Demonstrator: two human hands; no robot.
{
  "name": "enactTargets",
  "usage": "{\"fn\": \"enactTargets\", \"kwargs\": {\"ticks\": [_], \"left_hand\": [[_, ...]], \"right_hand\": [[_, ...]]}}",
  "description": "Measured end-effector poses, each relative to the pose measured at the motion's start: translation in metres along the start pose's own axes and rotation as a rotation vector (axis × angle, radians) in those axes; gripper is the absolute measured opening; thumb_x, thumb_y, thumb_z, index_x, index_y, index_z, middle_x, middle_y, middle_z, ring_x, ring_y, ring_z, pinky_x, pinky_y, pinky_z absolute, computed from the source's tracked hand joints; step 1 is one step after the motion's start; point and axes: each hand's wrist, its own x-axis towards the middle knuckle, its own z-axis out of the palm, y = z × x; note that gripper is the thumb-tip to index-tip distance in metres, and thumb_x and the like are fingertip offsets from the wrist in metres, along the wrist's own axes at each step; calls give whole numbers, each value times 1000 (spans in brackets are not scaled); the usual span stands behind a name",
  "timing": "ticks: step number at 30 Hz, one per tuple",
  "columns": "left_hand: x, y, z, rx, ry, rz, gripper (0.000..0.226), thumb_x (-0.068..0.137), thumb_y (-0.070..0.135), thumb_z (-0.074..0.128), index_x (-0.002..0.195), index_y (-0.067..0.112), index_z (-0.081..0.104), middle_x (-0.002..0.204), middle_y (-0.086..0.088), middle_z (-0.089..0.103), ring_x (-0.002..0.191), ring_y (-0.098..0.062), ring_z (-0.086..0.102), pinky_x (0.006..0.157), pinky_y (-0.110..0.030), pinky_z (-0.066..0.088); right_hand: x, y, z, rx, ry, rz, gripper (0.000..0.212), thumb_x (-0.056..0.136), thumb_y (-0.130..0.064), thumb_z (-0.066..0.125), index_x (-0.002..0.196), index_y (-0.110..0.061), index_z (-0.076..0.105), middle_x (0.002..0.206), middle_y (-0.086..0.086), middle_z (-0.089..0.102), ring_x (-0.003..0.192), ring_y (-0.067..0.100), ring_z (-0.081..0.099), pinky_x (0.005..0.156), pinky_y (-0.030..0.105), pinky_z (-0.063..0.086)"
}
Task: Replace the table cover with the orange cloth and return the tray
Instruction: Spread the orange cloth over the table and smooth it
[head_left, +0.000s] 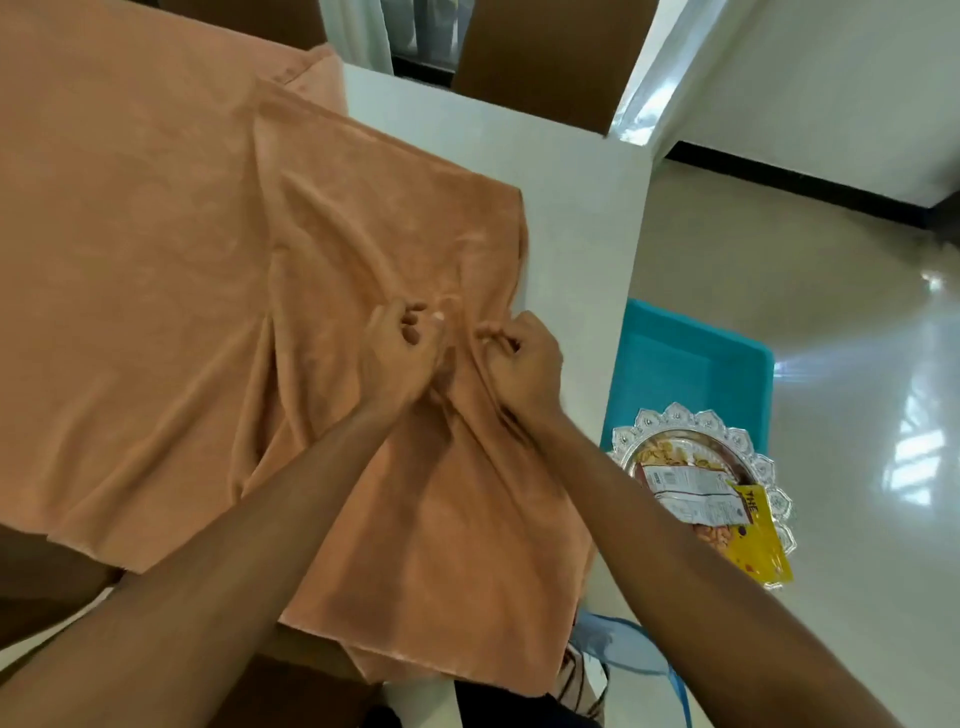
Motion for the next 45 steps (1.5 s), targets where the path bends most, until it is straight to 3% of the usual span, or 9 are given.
{"fn": "enactTargets", "kwargs": {"ticks": [6, 12, 19, 26, 29, 33, 37, 42, 45], "left_hand": [[31, 13, 32, 263, -221, -109, 63, 75, 71, 59, 114, 22, 62, 104, 5, 68, 91, -14, 66, 80, -36, 56], [32, 3, 55, 408, -322, -48, 25, 88, 41, 54, 88, 16, 58, 79, 0, 64, 75, -23, 62, 65, -36, 49], [28, 21, 54, -269, -240, -368, 26, 94, 21, 57, 70, 20, 46, 68, -1, 46, 67, -19, 47, 67, -36, 44], [28, 30, 40, -475, -267, -509, 32, 96, 10, 56, 65, 17, 52, 64, -1, 54, 55, -9, 54, 50, -20, 45], [31, 25, 40, -394, -185, -523, 33, 91, 8, 63, 61, 18, 55, 64, 2, 59, 59, -7, 60, 55, -20, 50], [34, 24, 44, -246, -157, -439, 29, 88, 11, 66, 59, 14, 62, 66, -5, 62, 68, -19, 64, 71, -38, 59], [33, 45, 51, 139, -190, -160, 32, 84, 21, 61, 55, 8, 59, 55, -6, 60, 58, -25, 58, 58, -39, 47], [35, 52, 53, 596, -286, 47, 43, 76, 37, 51, 41, 13, 43, 40, -1, 43, 43, -24, 44, 49, -29, 29], [43, 48, 54, 667, -277, 135, 36, 68, 42, 48, 44, 15, 48, 48, 4, 46, 55, -24, 51, 56, -31, 40]], "right_hand": [[-6, 36, 1, -182, -176, -154, 27, 87, -11, 64, 109, -20, 77, 92, -12, 50, 82, 8, 49, 69, 23, 44], [6, 44, -14, -92, -264, -17, 36, 85, -30, 72, 121, -35, 68, 113, -7, 53, 94, 8, 57, 79, 19, 50], [72, 39, -19, 277, -158, 519, 59, 88, -50, 60, 143, -35, 44, 103, 1, 66, 95, 21, 68, 87, 39, 57], [132, 30, -7, 443, -170, 543, 72, 87, -14, 72, 149, -32, 41, 140, 4, 56, 117, 22, 61, 98, 42, 56], [136, 34, -10, 355, -162, 444, 45, 90, -4, 58, 129, -25, 65, 108, 2, 71, 94, 17, 67, 89, 38, 60], [144, 50, -49, 207, 159, 415, 34, 95, -6, 46, 113, -17, 73, 114, 2, 68, 97, 13, 64, 75, 8, 46], [151, 73, -107, 55, 486, 445, 37, 92, -3, 46, 109, -17, 76, 118, 7, 61, 101, 18, 58, 93, 19, 39], [107, 92, -111, -249, 24, 390, 23, 83, -32, 51, 84, -23, 71, 85, -1, 69, 82, 24, 64, 66, 30, 44], [96, 92, -107, -324, 66, 304, 24, 82, -39, 54, 86, -24, 73, 84, -4, 68, 79, 20, 60, 66, 28, 39]]}}
